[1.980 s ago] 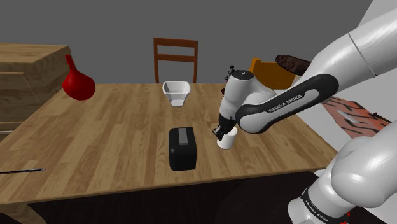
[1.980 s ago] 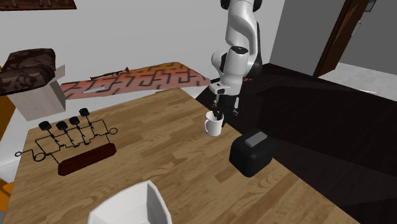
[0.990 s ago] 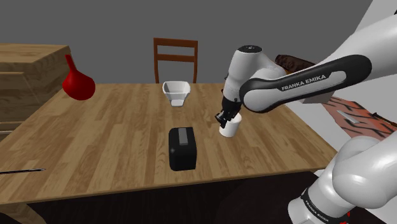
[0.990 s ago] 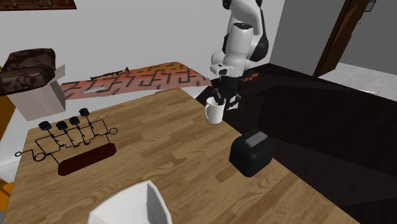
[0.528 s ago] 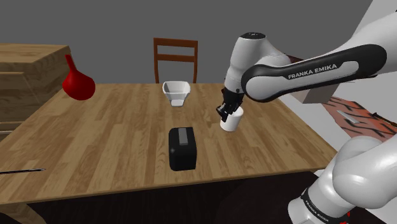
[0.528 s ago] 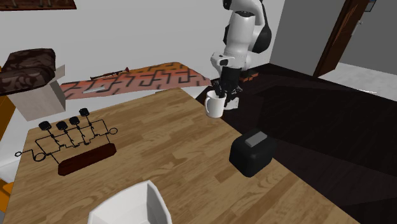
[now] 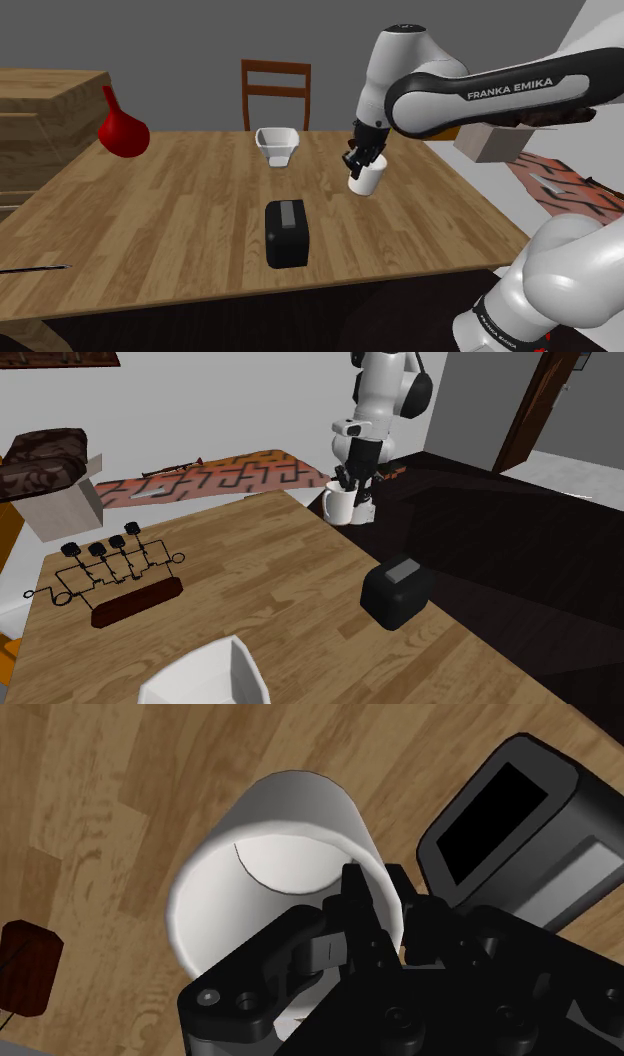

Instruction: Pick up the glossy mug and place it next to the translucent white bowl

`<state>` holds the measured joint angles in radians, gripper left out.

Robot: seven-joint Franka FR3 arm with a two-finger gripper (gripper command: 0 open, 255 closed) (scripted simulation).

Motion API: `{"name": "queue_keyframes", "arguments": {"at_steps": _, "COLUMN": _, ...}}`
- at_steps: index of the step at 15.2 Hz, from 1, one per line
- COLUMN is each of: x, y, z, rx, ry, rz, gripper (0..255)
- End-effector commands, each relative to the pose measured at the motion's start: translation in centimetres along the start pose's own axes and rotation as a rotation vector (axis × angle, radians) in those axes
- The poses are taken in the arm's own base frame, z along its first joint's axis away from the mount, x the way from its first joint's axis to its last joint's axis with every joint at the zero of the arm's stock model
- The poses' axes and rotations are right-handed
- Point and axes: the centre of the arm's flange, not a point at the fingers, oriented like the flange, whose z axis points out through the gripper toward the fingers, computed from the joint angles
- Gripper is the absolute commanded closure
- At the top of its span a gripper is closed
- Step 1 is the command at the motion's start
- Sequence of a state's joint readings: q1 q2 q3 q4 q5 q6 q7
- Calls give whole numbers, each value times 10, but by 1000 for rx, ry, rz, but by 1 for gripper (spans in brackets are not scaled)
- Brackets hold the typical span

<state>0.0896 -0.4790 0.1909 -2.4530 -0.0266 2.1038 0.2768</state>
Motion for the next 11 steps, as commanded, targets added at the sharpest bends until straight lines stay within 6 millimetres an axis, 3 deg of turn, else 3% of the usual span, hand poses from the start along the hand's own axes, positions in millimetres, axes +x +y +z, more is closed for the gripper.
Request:
{"name": "queue_keyframes", "arguments": {"at_steps": 1, "x": 2, "y": 1, "z": -9, "rx": 0, "ry": 0, "rz": 0, "gripper": 255}}
{"name": "queue_keyframes", "arguments": {"at_steps": 11, "x": 133, "y": -7, "z": 9, "rx": 0, "ry": 0, "rz": 0, "gripper": 255}}
